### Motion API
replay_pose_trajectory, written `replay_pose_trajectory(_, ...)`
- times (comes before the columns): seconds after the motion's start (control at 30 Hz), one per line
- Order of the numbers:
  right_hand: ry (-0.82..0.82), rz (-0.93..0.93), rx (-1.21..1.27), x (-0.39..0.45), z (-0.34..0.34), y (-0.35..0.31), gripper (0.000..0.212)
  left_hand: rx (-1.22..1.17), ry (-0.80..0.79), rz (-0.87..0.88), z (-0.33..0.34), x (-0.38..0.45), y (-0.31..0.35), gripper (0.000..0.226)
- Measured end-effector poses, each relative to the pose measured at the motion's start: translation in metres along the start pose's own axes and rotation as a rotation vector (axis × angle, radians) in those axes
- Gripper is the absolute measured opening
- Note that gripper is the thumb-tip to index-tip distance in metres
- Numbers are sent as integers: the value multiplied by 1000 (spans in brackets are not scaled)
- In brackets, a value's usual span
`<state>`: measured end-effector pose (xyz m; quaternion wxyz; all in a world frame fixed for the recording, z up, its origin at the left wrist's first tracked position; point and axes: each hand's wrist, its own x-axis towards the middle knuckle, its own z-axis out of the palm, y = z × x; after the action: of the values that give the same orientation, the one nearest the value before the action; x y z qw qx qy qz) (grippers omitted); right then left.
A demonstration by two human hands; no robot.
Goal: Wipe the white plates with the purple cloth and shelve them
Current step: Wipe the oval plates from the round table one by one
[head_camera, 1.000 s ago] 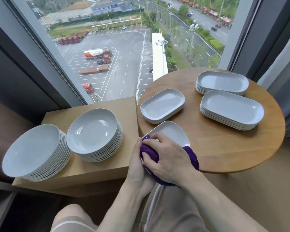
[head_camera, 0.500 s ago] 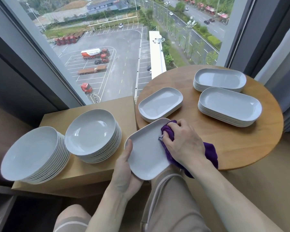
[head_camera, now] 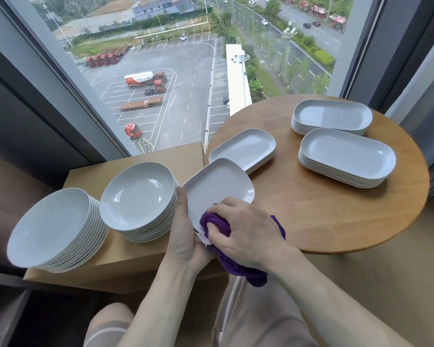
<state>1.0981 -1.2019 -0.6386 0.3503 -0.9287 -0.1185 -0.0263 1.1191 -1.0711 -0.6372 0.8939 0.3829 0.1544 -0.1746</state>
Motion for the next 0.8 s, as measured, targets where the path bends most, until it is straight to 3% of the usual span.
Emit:
replay_pose_trajectory(0.13, 28, -55, 67, 0, -1, 0, 27, -16, 30, -112, 1, -4, -14, 83)
replay_pose_trajectory(0.27, 76, -7, 65, 2, 2, 7, 29, 17, 18, -156, 3, -7, -26, 72)
replay_pose_trajectory(0.53, 200, 205, -36, 13, -4, 48, 27, 42, -6, -133, -2, -11, -36, 52)
replay_pose_trajectory(0.8, 289, 364, -117, 13, -22, 81, 32, 132, -3, -68, -3, -10, -24, 58)
